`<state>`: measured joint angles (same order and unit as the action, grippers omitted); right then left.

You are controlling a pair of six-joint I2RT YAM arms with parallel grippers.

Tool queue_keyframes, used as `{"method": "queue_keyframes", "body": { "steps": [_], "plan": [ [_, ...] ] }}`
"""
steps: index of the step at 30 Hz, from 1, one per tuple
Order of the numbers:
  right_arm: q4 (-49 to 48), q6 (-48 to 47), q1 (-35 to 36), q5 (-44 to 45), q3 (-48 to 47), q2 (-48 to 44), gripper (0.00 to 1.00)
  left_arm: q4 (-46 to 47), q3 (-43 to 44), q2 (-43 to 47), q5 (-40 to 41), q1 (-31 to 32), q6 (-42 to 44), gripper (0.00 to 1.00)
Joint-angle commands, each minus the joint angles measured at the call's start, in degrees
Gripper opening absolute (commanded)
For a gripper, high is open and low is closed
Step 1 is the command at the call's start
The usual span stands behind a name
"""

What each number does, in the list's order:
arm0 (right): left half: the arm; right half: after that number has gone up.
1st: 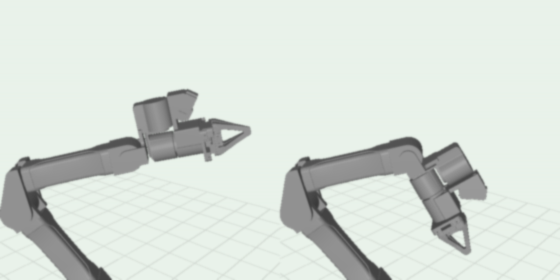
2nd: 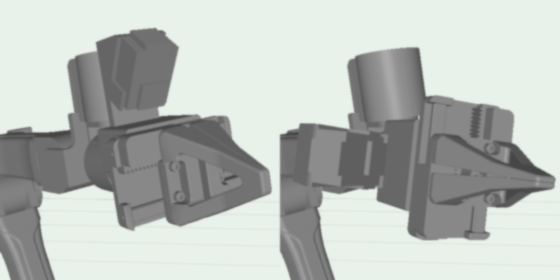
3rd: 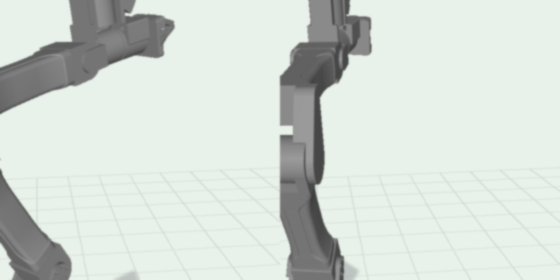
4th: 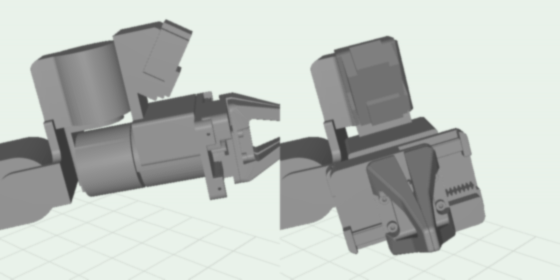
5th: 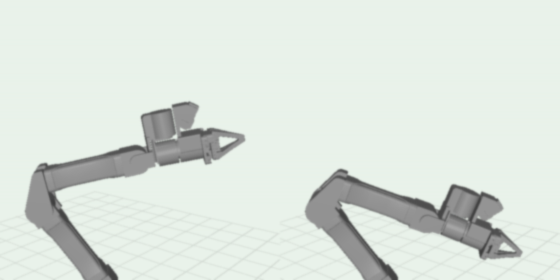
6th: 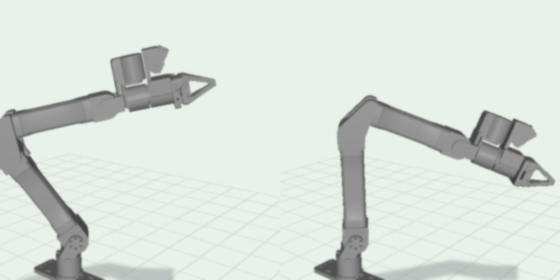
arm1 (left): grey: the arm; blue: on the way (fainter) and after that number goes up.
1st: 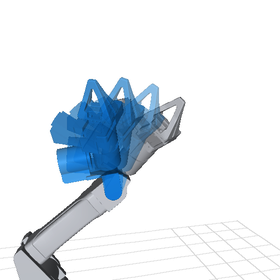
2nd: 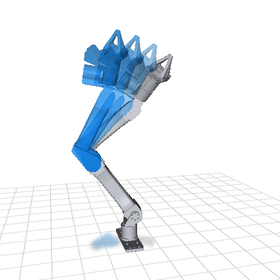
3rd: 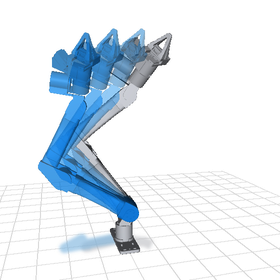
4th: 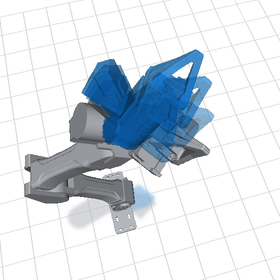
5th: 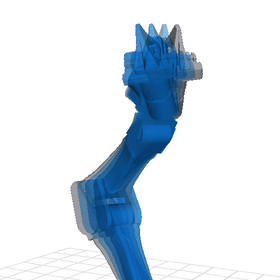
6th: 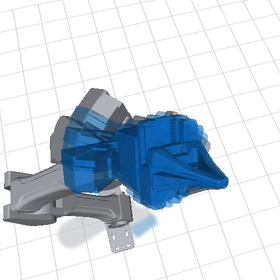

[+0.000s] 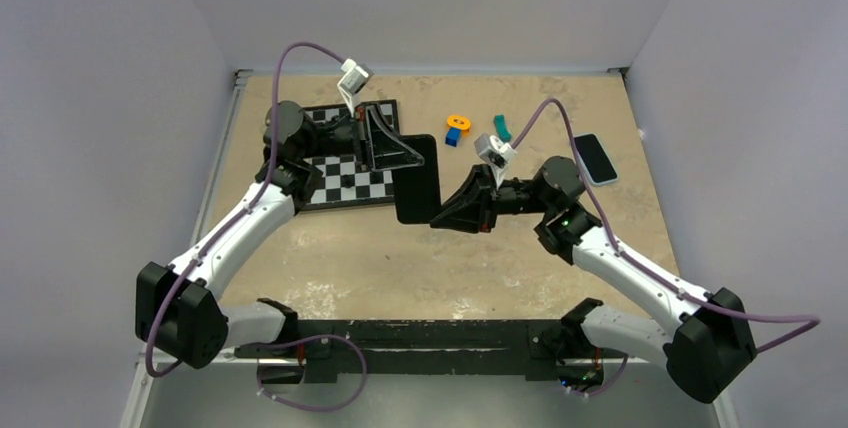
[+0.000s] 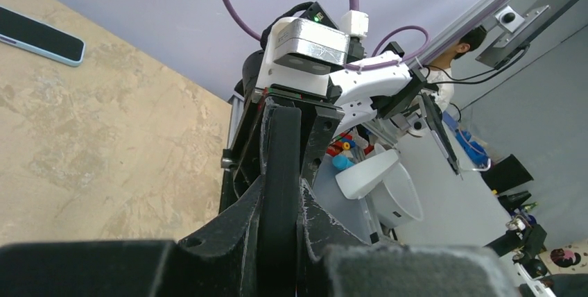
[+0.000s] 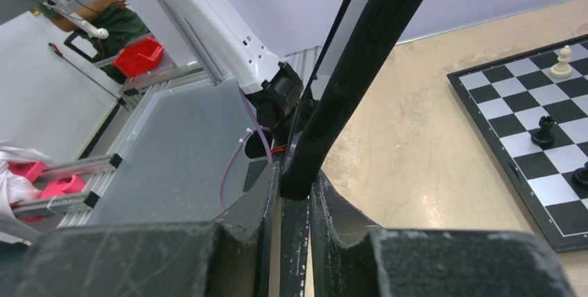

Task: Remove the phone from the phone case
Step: Remove the phone case from the phone.

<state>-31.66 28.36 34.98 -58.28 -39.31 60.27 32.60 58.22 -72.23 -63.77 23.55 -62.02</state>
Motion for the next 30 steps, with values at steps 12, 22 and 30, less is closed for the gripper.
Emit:
{"method": "queue_keyframes", "body": {
  "steps": [12,22,30],
  "plan": [
    [-1.8,-18.7,1.8,-6.6,-16.5,11.8,0.00,8.4,0.7,-1.8,-1.7,-0.4,-9.8,0.00],
    [4.6,-27.6,3.2,-0.1,-22.0,12.4,0.00,8.4,-0.3,-2.3,0.3,-0.3,-11.9,0.00],
    [4.7,-31.6,3.2,7.5,-20.8,9.9,0.00,9.5,-0.7,-2.5,1.0,-0.1,-13.9,0.00]
  ]
}}
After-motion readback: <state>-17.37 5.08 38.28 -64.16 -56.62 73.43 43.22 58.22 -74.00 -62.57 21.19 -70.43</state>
